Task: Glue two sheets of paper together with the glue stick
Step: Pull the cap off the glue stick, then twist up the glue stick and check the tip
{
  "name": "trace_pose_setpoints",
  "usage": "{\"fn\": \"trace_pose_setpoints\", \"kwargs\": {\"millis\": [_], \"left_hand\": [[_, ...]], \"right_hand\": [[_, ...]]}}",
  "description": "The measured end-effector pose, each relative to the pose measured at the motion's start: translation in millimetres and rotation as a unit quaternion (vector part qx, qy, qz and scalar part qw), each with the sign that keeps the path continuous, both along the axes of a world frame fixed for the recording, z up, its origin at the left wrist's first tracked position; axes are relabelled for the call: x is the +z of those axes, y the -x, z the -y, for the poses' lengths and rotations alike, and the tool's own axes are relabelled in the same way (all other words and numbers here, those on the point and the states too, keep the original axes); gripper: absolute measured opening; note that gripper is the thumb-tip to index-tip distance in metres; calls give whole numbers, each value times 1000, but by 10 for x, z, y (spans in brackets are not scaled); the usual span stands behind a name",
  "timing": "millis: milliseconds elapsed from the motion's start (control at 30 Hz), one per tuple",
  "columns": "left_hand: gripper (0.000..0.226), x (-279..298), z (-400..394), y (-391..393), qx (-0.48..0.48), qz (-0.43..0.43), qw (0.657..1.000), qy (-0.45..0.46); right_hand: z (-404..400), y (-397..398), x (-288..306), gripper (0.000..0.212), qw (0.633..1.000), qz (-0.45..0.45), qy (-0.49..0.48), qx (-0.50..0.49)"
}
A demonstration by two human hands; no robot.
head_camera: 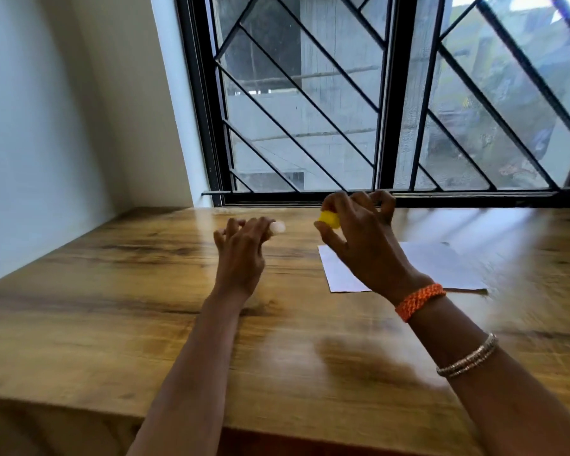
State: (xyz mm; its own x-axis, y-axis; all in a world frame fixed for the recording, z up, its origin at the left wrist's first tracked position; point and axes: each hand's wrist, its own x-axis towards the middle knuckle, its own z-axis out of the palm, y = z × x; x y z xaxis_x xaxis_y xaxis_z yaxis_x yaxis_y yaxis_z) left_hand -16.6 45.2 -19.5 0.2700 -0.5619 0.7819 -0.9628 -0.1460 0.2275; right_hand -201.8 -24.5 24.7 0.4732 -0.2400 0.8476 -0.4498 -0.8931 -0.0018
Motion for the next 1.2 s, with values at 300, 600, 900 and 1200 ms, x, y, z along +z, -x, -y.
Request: {"fn": "trace_pose_setpoints", "kwargs": {"millis": [300, 600, 900, 1200], "left_hand": [[14, -111, 161, 11, 11, -181, 983, -17], [26, -68, 154, -198, 63, -433, 888, 143], [20, -63, 149, -38, 89, -287, 948, 102], [25, -38, 131, -59, 50, -301, 943, 132]], "right_hand": [[47, -466, -196, 48, 930, 60, -337, 135], [-42, -1062, -399, 60, 894, 4, -423, 147], [59, -882, -505, 66, 901, -3, -401, 165], [-88, -936, -537, 64, 920, -71, -317, 220]]}}
